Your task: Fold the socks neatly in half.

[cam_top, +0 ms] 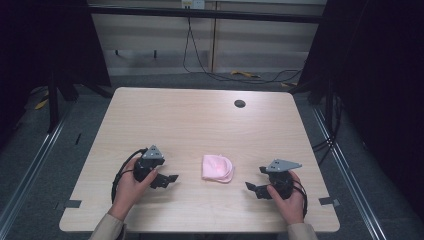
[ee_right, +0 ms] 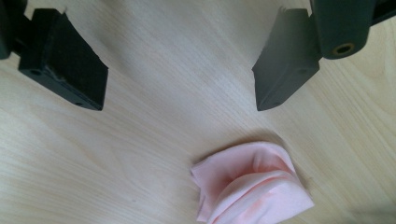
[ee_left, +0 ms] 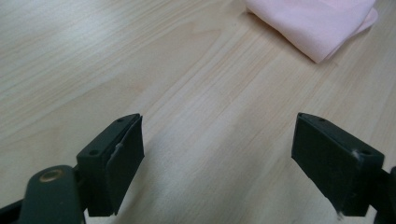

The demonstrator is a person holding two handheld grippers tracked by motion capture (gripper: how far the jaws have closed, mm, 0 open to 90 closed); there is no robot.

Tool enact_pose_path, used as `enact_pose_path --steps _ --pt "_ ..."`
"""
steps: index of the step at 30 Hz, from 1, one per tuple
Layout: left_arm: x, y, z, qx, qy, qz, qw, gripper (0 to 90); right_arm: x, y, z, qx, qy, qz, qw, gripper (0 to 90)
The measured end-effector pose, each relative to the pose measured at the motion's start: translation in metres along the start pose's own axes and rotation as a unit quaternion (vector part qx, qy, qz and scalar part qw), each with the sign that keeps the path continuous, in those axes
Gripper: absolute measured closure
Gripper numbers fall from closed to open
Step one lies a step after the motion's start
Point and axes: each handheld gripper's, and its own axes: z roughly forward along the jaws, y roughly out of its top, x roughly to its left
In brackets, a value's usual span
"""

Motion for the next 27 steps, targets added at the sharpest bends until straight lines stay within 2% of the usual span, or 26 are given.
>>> enact_pose_path --steps 10,12,19,22,27 --pt "0.005 -0.004 -0.009 -0.006 -0.001 0.007 1.0000 16.6 -0.002 -0.006 -0.004 0.010 -0.002 -0.006 0.9999 17.4" --pt "0.007 -0.006 -0.011 -0.003 0.000 0.008 1.0000 16.7 -0.003 -0.006 -0.006 0.005 0.001 -0.006 1.0000 17.4" --pt "0.014 -0.015 -0.019 0.003 0.004 0.012 0.9999 16.7 -0.006 -0.012 -0.011 0.025 -0.009 -0.011 0.9996 17.4" --pt "0.016 -0.022 -0.024 0.004 0.003 0.008 1.0000 16.7 -0.006 -0.012 -0.013 0.027 -0.012 -0.018 0.9994 17.4" --pt "0.017 -0.026 -0.028 0.008 0.005 0.014 0.9999 16.8 -0.005 -0.012 -0.016 0.029 -0.016 -0.021 0.9992 17.4"
